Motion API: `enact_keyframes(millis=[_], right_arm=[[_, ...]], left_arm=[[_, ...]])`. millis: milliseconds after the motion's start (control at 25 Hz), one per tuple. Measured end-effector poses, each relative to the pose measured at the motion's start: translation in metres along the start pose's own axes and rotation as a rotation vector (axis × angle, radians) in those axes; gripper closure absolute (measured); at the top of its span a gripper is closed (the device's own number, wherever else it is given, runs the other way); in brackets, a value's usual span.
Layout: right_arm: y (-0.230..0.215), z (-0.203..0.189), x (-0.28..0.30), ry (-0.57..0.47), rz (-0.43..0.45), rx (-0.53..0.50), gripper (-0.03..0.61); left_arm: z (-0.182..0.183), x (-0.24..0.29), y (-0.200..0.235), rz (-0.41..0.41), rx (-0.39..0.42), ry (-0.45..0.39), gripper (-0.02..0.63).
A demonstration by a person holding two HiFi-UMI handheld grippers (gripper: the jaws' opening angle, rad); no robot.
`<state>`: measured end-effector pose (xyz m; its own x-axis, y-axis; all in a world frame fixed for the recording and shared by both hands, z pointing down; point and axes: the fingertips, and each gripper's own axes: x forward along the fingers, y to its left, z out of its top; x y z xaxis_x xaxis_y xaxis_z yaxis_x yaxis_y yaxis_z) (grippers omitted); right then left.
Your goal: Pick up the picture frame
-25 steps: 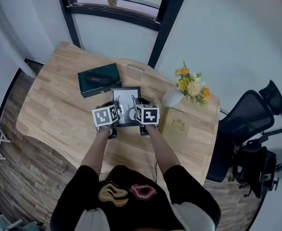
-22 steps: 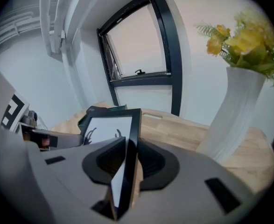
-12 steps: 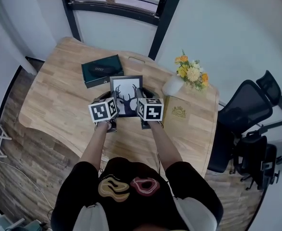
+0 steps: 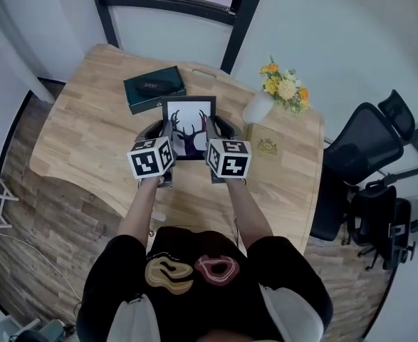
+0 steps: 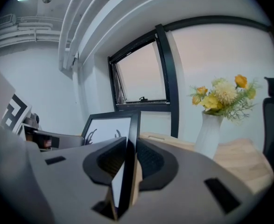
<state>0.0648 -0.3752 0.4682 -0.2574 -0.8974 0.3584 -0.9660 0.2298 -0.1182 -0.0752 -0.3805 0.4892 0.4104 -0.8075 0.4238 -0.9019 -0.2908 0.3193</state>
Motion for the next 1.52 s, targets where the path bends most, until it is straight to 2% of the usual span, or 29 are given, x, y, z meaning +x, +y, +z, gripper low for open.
enact_keyframes(millis=[320,600,1000,1160,1520], right_arm=[[0.016,0.014,-0.049,-0.115,-0.025,0.009,0.503],[0.024,0.027,-0.094,-0.205,-0.045,0.000,0.505],[0.034,0.031,-0.148,-0.290,-0.060,-0.011,0.505],[0.038,0.028,-0.169,-0.304,-0.050,-0.006,0.505],[0.053,0.027,-0.199,-0.334,-0.020,-0.028,0.505]], left_arm=[[0.012,-0.045,-0.019,-0.044,0.052,-0.099,0.537],[0.017,-0.080,-0.040,-0.102,0.053,-0.158,0.537],[0.015,-0.125,-0.065,-0.153,0.084,-0.203,0.535],[0.012,-0.145,-0.075,-0.160,0.111,-0.218,0.535],[0.005,-0.180,-0.082,-0.176,0.113,-0.235,0.534]])
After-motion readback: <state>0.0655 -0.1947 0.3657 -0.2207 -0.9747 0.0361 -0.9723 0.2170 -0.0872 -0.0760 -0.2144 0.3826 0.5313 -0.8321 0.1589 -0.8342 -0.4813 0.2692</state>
